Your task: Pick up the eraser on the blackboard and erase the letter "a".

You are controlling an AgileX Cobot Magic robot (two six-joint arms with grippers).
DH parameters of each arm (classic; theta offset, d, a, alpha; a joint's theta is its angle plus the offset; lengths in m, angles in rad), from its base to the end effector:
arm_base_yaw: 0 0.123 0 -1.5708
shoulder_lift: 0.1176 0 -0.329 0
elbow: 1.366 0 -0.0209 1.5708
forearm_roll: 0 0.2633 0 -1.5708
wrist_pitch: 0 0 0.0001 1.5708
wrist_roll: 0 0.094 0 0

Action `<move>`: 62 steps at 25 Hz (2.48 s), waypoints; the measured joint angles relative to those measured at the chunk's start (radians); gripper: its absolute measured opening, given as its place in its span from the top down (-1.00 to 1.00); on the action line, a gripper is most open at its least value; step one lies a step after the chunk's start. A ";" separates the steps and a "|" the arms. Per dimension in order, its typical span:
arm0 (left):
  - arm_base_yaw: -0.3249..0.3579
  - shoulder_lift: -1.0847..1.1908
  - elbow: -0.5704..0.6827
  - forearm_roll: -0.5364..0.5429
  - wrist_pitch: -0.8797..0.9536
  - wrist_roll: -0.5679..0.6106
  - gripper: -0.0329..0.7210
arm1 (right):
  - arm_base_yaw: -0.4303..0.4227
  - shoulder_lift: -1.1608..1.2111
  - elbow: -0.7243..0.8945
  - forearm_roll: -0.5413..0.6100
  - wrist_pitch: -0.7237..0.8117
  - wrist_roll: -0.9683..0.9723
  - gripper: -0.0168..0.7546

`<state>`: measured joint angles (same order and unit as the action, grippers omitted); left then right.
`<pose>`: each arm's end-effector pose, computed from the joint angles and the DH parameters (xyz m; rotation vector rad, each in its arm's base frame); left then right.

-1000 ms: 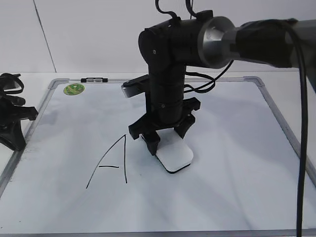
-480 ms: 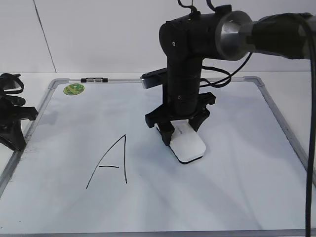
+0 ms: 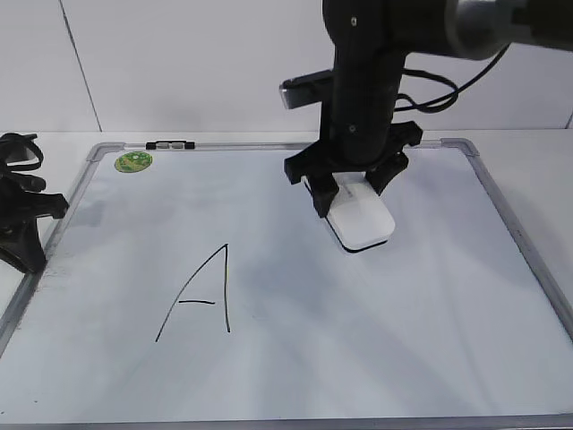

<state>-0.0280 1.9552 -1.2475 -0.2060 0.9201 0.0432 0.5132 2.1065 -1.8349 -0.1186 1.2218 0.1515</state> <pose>0.3878 -0.0262 0.1826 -0.0796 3.0986 -0.2570 0.4216 0.2256 0.2644 -0.5757 2.8910 -0.0808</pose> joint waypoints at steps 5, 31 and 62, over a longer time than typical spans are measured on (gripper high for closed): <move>0.000 0.000 0.000 0.000 0.000 0.000 0.87 | 0.000 -0.086 0.000 -0.059 0.002 0.069 -0.40; 0.000 0.000 0.000 0.000 0.000 0.000 0.87 | -0.147 -0.499 0.485 -0.210 -0.108 0.262 -0.40; 0.000 0.000 0.000 0.000 -0.002 0.000 0.87 | -0.339 -0.345 0.569 0.066 -0.040 -0.014 -0.40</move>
<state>-0.0280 1.9552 -1.2475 -0.2064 0.9183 0.0436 0.1742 1.7619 -1.2655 -0.0526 1.1819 0.1371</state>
